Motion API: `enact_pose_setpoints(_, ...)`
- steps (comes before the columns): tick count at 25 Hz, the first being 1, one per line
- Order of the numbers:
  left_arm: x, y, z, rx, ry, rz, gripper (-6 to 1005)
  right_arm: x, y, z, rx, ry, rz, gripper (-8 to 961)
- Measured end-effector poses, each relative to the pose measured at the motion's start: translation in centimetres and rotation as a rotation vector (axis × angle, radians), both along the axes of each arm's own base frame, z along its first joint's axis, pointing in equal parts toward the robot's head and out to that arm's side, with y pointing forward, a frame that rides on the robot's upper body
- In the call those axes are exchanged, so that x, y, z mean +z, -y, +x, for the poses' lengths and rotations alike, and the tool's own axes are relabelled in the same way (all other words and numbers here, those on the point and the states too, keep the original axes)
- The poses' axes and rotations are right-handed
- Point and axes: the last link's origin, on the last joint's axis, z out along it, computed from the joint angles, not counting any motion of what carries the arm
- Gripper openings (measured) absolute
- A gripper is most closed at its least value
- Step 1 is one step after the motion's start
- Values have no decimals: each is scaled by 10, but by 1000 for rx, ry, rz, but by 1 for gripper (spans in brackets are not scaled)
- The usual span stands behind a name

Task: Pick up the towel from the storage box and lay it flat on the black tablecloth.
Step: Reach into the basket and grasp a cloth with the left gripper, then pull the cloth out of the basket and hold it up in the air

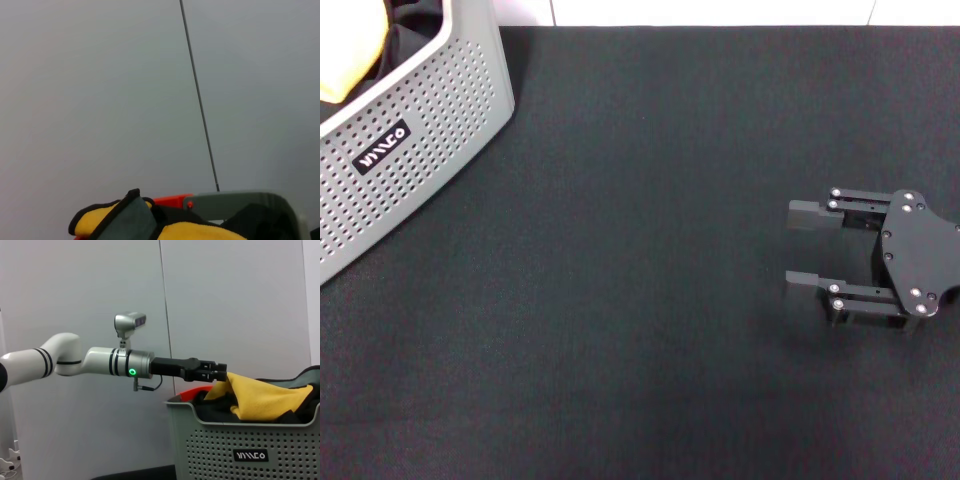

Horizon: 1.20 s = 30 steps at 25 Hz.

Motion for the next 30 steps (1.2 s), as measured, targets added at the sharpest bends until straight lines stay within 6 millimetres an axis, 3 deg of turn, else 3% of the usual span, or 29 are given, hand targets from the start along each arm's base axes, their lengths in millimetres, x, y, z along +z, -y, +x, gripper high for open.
enact_pose_setpoints(13,-7,-16,-17,49,-13,42,572,-1,3,2,-7,-4,-4,615)
enact_pose_setpoints(24,-12,-18,-13,-53,176,114,115,-1,4,3,-8,-6,-7,613)
enact_pose_setpoints(30,-17,-11,4,-174,282,70,41,-1,4,4,-15,-13,-9,611)
